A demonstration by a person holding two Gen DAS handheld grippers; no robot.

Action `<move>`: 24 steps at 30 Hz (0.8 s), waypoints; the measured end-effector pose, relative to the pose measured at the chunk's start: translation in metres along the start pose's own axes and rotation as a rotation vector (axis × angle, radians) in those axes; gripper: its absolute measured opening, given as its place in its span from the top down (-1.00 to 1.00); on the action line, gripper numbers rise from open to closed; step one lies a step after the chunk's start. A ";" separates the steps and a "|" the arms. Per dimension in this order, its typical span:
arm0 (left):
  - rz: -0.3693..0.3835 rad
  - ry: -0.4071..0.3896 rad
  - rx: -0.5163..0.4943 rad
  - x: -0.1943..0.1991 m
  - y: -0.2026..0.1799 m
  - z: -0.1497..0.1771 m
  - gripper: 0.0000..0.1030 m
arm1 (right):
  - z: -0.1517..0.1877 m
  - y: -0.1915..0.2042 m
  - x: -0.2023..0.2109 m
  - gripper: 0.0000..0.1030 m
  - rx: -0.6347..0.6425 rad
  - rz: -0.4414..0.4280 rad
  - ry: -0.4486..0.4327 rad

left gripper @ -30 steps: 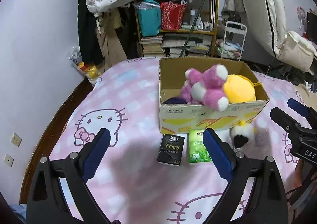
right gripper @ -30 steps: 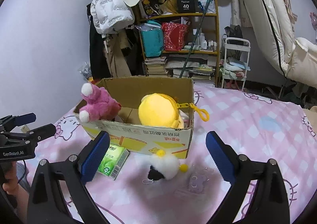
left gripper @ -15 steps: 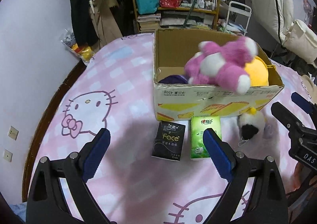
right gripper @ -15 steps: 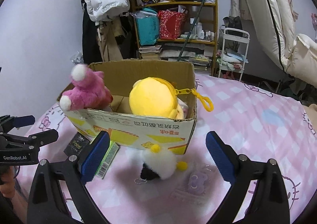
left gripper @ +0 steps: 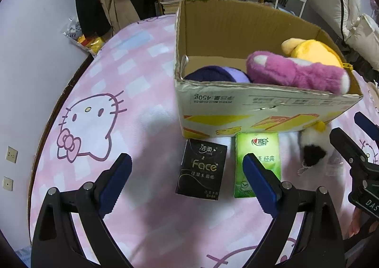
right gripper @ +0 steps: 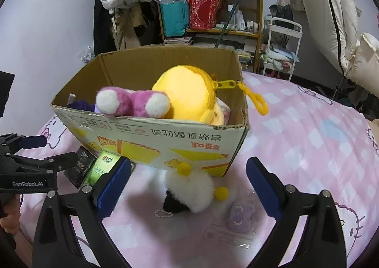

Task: Organize soft objects
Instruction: 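Lower the left tool to the black tissue pack while the right tool reaches the white chick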

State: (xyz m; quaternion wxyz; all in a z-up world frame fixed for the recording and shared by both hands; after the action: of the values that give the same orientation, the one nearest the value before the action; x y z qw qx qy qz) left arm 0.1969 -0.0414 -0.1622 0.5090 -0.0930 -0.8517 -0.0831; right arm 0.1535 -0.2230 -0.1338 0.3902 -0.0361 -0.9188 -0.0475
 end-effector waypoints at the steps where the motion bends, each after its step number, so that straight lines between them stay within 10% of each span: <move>1: -0.002 0.006 0.002 -0.002 0.000 0.000 -0.81 | 0.001 0.000 -0.002 -0.97 -0.002 0.001 0.008; 24: 0.000 0.101 0.011 -0.032 0.000 0.006 -0.81 | 0.020 -0.005 -0.042 -0.97 -0.010 0.042 0.144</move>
State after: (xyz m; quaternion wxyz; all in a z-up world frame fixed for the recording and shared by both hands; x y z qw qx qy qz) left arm 0.2065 -0.0424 -0.1939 0.5521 -0.0858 -0.8252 -0.0831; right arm 0.1675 -0.2264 -0.1785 0.4559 -0.0536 -0.8872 -0.0465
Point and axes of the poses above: each gripper's, at about its wrist camera, not at the fingertips, and x roughly against the way its jaws point, y to its left, z to its underside, the point moved 7 cm from there along -x, roughly the way its jaws point, and after that the axes turned 3 degrees about x, right-handed, at the moved point
